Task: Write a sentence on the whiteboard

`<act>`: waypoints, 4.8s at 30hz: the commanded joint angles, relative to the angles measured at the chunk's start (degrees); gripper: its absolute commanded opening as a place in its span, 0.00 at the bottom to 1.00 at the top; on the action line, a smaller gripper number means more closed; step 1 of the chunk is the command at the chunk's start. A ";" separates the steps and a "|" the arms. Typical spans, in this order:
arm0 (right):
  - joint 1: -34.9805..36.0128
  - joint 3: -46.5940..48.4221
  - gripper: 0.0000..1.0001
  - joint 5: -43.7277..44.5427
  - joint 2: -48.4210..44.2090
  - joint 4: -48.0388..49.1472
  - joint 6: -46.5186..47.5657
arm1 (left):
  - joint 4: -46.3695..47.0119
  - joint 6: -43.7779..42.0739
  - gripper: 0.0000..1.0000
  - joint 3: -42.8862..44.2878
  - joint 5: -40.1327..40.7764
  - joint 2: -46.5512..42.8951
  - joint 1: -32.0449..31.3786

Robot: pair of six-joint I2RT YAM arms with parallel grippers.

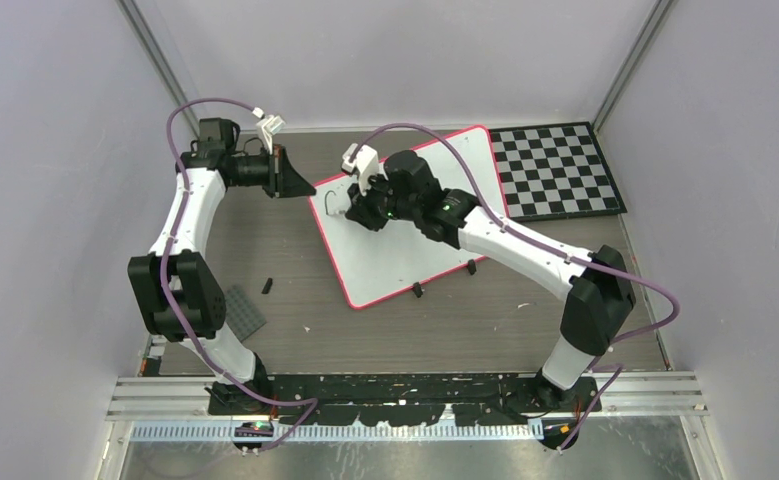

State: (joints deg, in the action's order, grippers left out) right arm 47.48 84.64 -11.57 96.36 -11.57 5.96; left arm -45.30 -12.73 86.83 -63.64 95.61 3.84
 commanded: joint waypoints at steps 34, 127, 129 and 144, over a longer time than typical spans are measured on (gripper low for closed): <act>-1.52 3.04 0.00 -1.74 -1.70 -0.34 1.09 | -4.65 -2.96 0.00 2.08 -1.28 0.31 -0.29; -5.40 0.44 0.00 -6.68 -5.82 -4.20 2.95 | 0.21 0.85 0.00 1.73 -2.19 2.07 -2.82; -5.34 0.59 0.00 -5.86 -5.52 -3.81 2.94 | 0.14 0.75 0.00 1.60 -2.19 1.88 -2.89; -4.54 1.63 0.00 -4.58 -3.06 -3.75 3.59 | -0.79 -0.06 0.00 1.79 -1.94 1.64 -2.91</act>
State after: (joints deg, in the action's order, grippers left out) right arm 42.39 84.03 -16.62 92.90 -16.84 8.34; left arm -45.69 -11.46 88.68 -66.35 98.15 1.13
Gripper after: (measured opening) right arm 0.178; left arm 0.112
